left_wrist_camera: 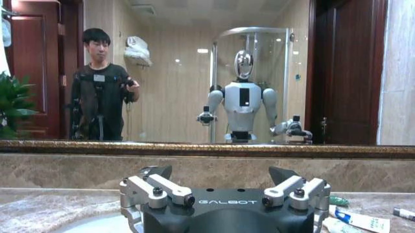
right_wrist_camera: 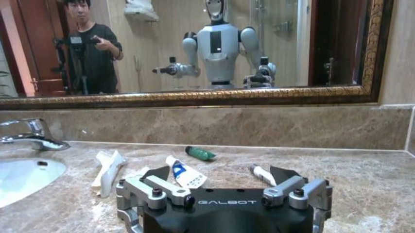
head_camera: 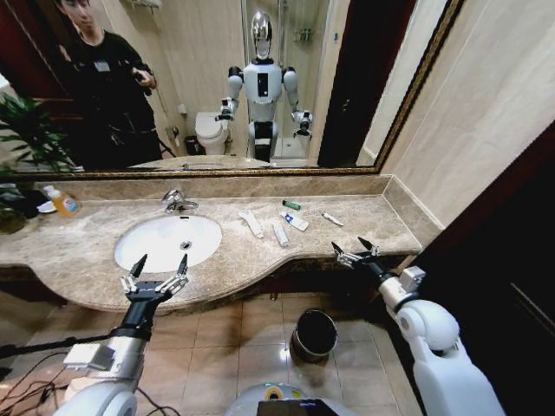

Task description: Pick up the trash from the sink and place it in the trash bin.

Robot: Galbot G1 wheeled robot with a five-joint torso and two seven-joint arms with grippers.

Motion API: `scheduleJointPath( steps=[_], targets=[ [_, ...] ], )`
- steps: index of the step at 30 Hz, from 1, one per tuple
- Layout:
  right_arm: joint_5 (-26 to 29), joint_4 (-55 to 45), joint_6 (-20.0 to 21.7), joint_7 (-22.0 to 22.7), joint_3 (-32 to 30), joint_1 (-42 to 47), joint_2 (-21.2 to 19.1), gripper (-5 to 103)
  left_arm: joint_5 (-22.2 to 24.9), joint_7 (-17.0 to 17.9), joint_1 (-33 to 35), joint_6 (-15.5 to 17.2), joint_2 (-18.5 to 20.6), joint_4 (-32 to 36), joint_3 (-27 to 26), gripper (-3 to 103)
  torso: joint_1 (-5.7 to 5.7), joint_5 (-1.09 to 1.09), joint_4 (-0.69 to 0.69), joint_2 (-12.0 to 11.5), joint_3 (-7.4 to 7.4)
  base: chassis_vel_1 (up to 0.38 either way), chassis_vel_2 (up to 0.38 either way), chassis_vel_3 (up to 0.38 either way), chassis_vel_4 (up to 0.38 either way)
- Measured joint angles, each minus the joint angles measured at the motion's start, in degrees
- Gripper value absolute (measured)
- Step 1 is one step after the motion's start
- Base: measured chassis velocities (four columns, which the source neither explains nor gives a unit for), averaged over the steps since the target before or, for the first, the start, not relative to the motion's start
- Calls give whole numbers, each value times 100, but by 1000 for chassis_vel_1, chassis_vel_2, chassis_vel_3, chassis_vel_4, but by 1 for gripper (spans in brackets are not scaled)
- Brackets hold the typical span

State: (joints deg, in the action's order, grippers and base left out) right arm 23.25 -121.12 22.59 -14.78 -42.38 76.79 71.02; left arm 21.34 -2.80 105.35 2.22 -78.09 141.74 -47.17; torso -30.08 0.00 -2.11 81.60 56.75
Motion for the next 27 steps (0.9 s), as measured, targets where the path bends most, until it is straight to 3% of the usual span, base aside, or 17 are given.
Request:
scheduleJointPath(
  steps=[6,17,19,27],
  targets=[
    [42,271,-13,15,104,-252,-212,100,0,0,0,0,0,0,0,100,0,0,0,0,0,0,0,0,0],
    [396,1308,16,-404,267,-1062,-920,100,0,0,0,0,0,0,0,100,0,1,1,0,0,0,0,0,0],
    [576,1954,112,-583,654,-1685,-1187,100,0,1,0,0,0,0,0,100,0,-1,0,0,0,0,0,0,0],
    [625,2929,173,-690,1429,-2759,-1359,100,0,1,0,0,0,0,0,100,-1,0,0,0,0,0,0,0,0]
  ],
)
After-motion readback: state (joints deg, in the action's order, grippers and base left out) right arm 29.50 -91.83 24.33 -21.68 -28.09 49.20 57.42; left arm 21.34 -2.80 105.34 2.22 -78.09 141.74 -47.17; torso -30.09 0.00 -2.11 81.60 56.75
